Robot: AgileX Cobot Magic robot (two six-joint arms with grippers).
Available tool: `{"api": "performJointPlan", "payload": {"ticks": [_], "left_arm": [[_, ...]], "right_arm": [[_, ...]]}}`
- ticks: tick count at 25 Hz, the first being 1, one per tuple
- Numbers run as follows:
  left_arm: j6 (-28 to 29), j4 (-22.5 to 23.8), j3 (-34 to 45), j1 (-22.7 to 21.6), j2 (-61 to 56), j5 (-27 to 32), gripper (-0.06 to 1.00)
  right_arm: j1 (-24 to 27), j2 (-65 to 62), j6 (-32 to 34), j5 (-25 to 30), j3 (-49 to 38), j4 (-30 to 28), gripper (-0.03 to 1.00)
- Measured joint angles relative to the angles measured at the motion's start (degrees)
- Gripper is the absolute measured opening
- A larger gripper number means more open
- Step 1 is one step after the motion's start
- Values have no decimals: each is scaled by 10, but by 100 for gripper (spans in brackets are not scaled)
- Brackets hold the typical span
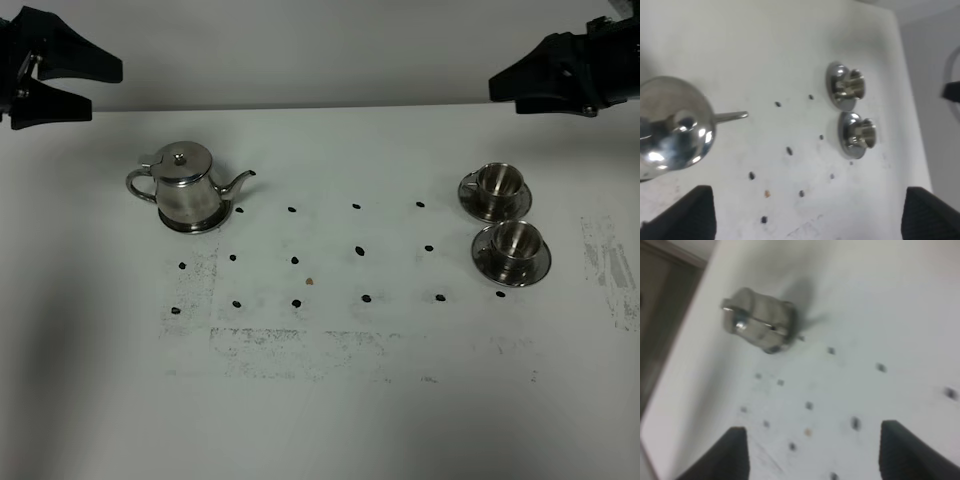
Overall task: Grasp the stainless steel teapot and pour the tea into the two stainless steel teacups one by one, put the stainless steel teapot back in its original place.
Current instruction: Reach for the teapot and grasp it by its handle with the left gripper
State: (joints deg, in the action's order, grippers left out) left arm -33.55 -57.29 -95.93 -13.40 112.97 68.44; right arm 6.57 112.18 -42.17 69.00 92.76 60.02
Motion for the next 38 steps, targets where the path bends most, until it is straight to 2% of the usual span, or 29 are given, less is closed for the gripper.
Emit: {"api": "performJointPlan", "payload": {"ticks": [6, 12, 19, 23, 27, 32, 38], "left_arm": [[2, 16, 0, 0, -7, 0, 72], [5, 40, 0, 0, -7, 0, 72], [5, 47, 0, 0, -7, -3, 72], [6, 52, 0, 0, -7, -8, 72], [6, 55, 0, 0, -7, -12, 72], [4, 59, 0, 0, -7, -16, 72], [2, 62, 0, 0, -7, -19, 72]], "right_arm": [[7, -93, 98, 4, -5, -186, 52], [7, -230, 183, 6, -74, -321, 50], [7, -478, 284, 8, -170, -468, 50], [7, -629, 325, -8, -234, -504, 50], [7, -755, 362, -52, -313, -540, 50], [7, -853, 374, -99, -424, -575, 50], [-16, -933, 373, -103, -507, -583, 50]]}}
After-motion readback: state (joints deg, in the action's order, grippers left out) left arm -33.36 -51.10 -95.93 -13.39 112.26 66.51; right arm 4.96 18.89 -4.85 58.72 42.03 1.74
